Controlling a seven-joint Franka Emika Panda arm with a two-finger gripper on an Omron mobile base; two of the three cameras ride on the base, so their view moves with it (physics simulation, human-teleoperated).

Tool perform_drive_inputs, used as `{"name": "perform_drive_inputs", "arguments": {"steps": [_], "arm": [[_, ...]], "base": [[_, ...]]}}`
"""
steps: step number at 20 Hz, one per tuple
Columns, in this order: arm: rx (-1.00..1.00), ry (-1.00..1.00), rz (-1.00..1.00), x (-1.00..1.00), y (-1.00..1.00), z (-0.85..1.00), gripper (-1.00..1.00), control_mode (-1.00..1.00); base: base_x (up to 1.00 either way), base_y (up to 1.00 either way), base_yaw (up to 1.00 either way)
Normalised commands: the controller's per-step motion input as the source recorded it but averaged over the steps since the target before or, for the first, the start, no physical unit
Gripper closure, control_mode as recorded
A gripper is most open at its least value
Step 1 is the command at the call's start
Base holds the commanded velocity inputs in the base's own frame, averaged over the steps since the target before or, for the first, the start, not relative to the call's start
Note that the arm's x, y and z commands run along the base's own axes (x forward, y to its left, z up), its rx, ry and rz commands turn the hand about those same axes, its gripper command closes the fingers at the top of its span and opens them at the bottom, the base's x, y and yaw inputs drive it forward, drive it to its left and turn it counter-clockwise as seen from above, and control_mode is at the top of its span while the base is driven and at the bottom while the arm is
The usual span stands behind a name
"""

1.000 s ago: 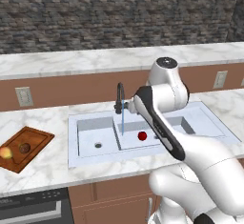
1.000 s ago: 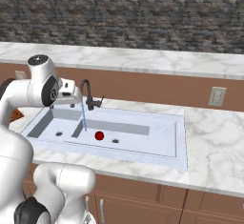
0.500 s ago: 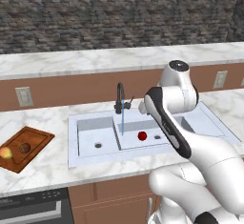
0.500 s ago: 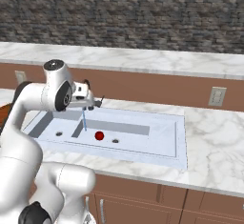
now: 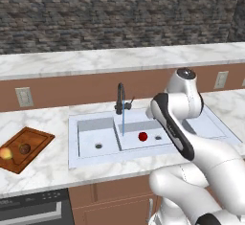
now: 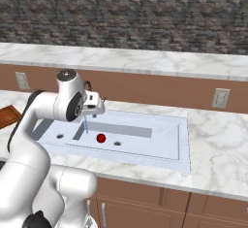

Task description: Pick the mango, pear, apple from the sink and place them on the cutting board to airdry. Then turn off the sink faucet.

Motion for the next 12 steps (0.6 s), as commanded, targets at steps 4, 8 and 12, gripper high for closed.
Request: {"name": "perform_drive_inputs", "arguments": {"steps": [4, 8, 12], "arm": [[0.00, -0.02, 0.00, 0.11, -0.11, -0.26, -1.00, -1.00], [0.00, 0.00, 0.00, 0.21, -0.02, -0.26, -1.00, -1.00], [0.01, 0.00, 0.00, 0.26, 0.00, -0.24, -1.00, -1.00]], "base": [[0.00, 0.00, 0.00], [0.00, 0.00, 0.00], [0.00, 0.00, 0.00]]}}
